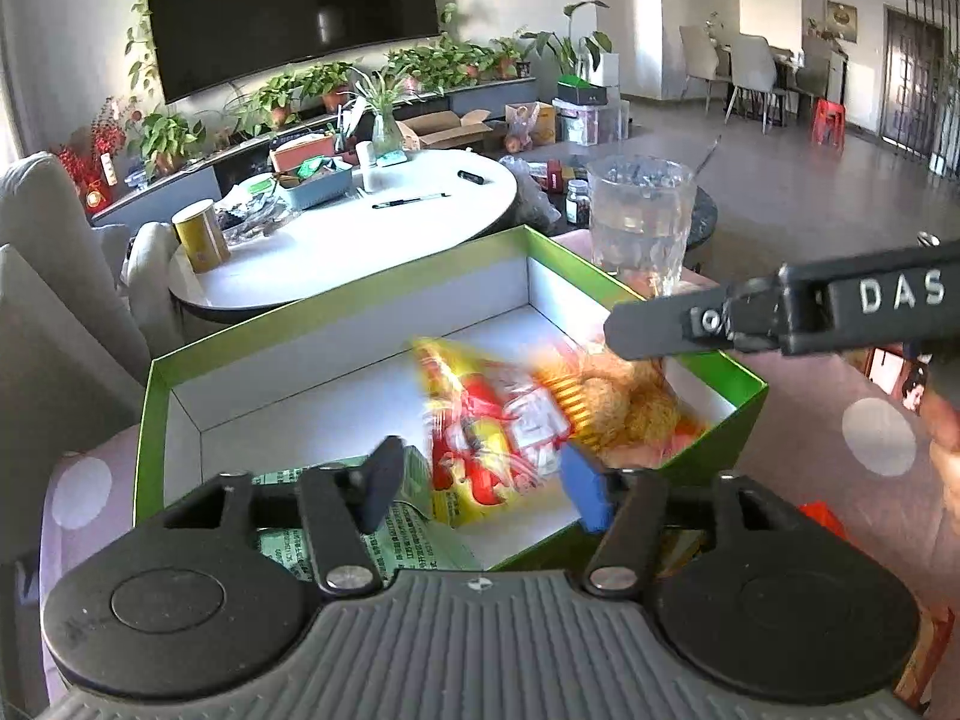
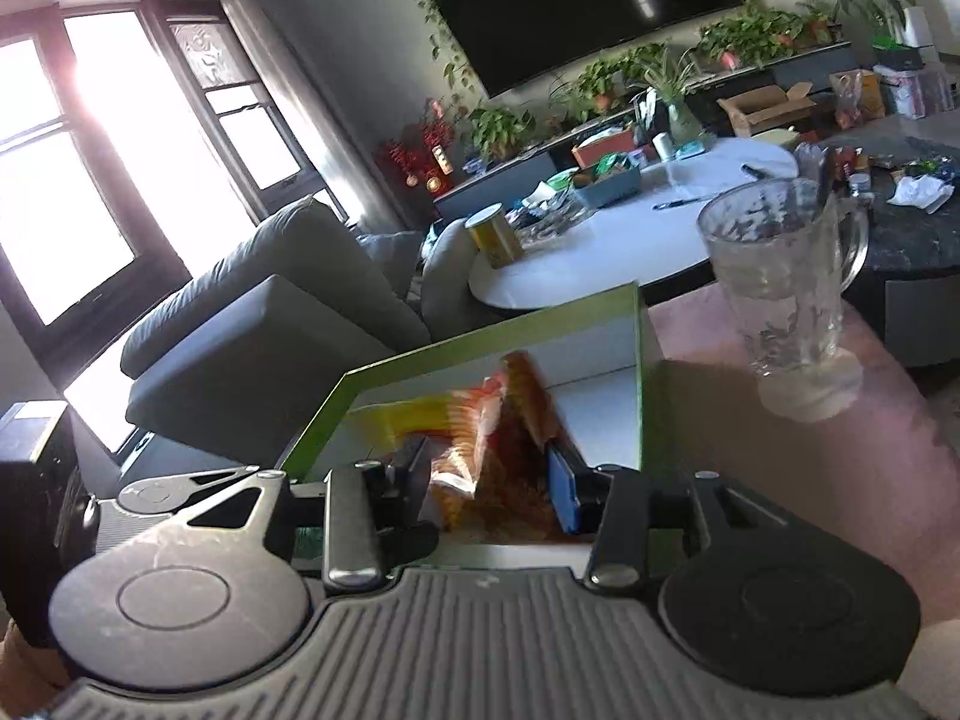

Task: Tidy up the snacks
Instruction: 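Carry the chip bag over the green box and release it inside, then reach the right gripper to the bagged bread loaf and grasp it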

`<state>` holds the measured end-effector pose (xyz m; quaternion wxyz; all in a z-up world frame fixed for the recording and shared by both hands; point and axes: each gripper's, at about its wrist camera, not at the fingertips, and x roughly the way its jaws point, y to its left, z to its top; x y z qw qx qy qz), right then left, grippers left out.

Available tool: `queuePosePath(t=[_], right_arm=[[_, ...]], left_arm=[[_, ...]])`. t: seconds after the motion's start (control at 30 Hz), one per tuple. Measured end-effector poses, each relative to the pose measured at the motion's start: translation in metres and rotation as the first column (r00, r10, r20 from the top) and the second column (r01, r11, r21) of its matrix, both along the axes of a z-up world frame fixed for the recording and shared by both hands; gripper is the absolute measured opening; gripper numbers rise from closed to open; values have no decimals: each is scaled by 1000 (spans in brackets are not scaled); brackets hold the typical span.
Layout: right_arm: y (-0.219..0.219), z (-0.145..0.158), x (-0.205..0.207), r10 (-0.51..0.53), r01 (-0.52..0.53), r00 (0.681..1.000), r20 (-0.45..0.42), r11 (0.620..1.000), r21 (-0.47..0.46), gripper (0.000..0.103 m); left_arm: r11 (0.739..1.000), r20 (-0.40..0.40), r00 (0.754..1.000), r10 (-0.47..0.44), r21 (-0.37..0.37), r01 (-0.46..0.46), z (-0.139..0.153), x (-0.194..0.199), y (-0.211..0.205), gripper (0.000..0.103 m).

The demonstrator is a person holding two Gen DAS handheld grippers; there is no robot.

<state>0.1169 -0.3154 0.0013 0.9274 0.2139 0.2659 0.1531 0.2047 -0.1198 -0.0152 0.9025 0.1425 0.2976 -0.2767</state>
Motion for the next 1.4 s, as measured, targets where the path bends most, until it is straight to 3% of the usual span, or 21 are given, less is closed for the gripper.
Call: queuePosePath(t=[0.47, 0.53, 0.77, 0.97, 1.17, 1.4], right_arm=[[-2, 12, -20, -85, 87, 995, 44, 995, -54, 54], [0, 14, -23, -83, 86, 995, 49, 995, -59, 59], [13, 23, -39, -91, 99, 993, 81, 989, -112, 61], [35, 23, -63, -2, 19, 994, 111, 988, -150, 61], [61, 26, -87, 55, -19, 985, 162, 976, -215, 61], [87, 34, -106, 160, -128, 979, 128, 966, -226, 61]], left_arm=[[998, 58, 996, 66, -8, -66, 8, -25, 31, 80], [997, 70, 994, 81, -11, -81, 10, -31, 39, 81], [989, 145, 979, 146, -6, -147, 16, -63, 64, 85], [979, 163, 965, 204, -5, -206, 18, -91, 96, 87], [960, 130, 951, 279, -23, -279, 12, -122, 134, 87], [932, 103, 927, 361, -65, -356, 9, -162, 175, 88]])
